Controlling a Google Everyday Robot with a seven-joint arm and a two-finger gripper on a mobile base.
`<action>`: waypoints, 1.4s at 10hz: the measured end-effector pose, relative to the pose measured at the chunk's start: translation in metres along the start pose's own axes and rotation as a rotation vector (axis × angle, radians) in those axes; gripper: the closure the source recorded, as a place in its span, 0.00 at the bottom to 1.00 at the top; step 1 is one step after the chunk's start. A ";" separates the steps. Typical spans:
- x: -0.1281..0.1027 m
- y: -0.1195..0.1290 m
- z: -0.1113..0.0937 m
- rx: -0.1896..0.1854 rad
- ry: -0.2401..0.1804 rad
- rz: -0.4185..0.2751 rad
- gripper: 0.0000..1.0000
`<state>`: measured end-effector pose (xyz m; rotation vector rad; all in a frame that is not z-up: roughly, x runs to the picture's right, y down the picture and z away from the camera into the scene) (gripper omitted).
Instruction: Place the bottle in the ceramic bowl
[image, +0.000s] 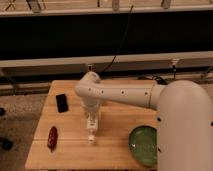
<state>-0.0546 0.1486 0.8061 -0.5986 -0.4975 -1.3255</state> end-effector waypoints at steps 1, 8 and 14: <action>0.003 0.008 -0.009 0.000 0.009 0.014 1.00; 0.033 0.138 -0.055 -0.019 0.056 0.232 1.00; -0.009 0.244 -0.067 -0.006 0.029 0.445 0.95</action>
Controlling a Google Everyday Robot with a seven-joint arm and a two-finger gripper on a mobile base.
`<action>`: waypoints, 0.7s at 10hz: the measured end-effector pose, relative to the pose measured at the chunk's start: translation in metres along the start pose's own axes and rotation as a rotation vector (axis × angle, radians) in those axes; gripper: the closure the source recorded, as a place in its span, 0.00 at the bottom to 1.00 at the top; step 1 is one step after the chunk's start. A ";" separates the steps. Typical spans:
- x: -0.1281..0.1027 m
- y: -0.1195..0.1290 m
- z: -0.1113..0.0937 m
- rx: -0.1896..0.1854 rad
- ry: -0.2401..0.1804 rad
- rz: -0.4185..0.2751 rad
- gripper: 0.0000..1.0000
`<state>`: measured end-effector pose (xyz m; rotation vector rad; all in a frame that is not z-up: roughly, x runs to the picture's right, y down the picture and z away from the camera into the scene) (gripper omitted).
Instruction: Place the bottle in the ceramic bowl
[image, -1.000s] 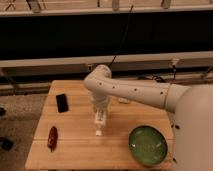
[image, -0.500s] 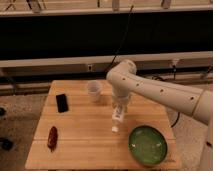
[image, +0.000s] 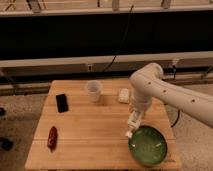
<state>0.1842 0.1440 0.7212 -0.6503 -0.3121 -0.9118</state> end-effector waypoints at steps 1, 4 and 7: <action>-0.003 0.008 0.004 0.005 -0.006 0.014 0.90; -0.010 0.049 0.026 0.022 -0.046 0.117 0.58; -0.022 0.081 0.041 0.065 -0.067 0.222 0.28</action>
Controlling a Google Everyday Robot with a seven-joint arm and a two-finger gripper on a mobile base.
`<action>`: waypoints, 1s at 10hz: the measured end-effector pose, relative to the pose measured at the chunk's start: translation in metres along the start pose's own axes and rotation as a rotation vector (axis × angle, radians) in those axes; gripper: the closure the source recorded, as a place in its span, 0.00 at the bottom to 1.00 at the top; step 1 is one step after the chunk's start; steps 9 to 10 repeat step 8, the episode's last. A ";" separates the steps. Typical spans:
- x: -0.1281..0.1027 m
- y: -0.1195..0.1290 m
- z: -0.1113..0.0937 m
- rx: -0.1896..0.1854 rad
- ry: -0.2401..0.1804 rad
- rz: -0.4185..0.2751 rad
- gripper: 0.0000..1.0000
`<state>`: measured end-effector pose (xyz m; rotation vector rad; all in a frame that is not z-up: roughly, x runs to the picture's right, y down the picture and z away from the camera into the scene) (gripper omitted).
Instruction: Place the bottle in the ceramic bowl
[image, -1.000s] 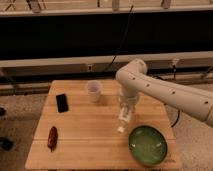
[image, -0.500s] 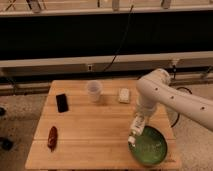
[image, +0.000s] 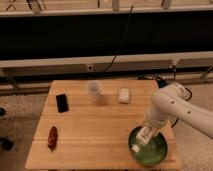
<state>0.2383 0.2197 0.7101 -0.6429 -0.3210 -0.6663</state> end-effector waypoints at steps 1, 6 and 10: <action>0.003 0.014 0.002 0.033 0.002 0.063 0.22; 0.001 -0.002 0.000 0.019 0.005 0.032 0.20; 0.003 0.001 -0.002 0.024 0.009 0.059 0.20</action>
